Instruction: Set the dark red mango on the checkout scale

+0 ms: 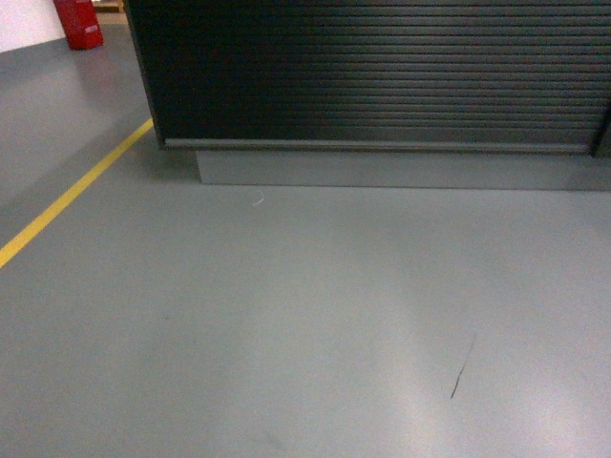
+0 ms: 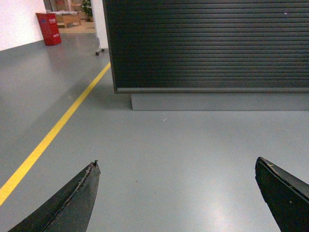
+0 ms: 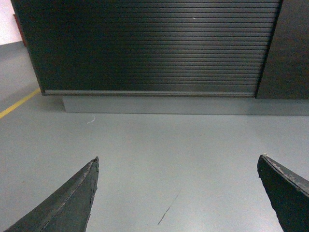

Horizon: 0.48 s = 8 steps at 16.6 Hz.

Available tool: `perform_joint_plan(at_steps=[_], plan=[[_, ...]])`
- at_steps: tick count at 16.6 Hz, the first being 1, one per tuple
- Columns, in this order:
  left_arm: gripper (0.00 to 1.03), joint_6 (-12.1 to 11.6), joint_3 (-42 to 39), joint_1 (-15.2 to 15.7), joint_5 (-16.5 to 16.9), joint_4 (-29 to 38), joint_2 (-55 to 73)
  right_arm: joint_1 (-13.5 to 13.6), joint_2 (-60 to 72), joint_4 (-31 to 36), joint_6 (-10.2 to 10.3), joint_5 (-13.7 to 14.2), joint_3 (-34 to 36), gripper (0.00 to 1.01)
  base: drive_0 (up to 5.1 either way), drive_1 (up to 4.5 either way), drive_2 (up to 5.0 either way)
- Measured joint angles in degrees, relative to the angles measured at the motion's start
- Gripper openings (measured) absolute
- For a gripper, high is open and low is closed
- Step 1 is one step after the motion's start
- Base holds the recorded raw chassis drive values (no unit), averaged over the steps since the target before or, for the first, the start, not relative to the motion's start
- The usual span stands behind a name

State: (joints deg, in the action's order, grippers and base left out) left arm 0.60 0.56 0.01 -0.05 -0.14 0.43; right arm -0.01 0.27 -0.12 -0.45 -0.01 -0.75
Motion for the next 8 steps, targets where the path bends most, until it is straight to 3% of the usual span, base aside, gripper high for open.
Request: perform_joint_plan(at_steps=[8], plan=[[0.98, 0.00, 0.00, 0.00, 0.00, -0.09, 0.00, 0.00, 0.00, -0.24, 0.00, 0.02, 0.00, 0.98, 0.0, 4.35, -4.3]])
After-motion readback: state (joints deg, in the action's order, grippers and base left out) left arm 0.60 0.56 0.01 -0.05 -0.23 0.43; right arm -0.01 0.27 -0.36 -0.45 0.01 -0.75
